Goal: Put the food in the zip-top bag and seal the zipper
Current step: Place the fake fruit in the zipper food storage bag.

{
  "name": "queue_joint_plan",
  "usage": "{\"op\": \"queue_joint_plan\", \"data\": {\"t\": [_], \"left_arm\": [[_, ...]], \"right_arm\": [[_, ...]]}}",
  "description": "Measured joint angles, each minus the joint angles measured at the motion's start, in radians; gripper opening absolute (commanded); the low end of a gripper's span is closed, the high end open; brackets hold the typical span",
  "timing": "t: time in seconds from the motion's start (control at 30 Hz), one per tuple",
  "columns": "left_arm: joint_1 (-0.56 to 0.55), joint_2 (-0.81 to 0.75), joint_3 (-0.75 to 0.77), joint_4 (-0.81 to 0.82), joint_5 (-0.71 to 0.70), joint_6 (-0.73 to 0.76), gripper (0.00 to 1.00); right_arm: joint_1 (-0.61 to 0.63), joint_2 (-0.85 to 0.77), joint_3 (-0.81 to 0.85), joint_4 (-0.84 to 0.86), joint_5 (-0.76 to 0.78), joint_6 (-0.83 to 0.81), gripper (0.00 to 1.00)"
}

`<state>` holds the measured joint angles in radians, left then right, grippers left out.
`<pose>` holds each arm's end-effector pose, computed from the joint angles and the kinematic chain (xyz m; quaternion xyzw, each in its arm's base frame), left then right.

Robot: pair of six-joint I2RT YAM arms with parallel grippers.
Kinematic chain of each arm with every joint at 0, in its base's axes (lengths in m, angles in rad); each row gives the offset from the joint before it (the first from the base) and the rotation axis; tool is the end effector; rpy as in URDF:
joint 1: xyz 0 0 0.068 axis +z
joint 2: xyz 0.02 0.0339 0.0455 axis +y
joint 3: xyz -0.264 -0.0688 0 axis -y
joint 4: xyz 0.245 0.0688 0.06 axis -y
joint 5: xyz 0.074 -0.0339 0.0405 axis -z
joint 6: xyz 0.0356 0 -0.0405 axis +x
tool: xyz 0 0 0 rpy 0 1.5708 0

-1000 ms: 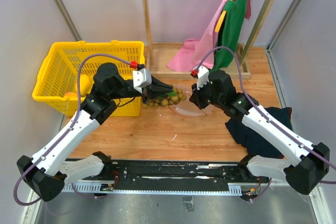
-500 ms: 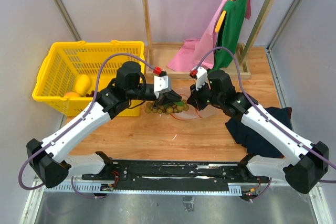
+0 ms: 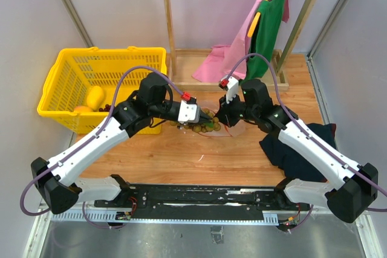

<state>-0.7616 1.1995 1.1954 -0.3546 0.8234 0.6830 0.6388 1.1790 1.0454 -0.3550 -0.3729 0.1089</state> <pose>0.1712 -0.1993 0.3840 0.6690 0.4144 -0.3492 0.5087 0.2047 0.1682 0.3340 -0.3127 0.7879 0.3328 0.4132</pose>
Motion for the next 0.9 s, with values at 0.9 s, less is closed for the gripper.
{"op": "queue_joint_plan", "data": {"t": [0.9], "left_arm": [[-0.001, 0.106, 0.019, -0.082, 0.019, 0.154, 0.0]], "right_arm": [[-0.056, -0.003, -0.008, 0.063, -0.196, 0.03, 0.01]]}}
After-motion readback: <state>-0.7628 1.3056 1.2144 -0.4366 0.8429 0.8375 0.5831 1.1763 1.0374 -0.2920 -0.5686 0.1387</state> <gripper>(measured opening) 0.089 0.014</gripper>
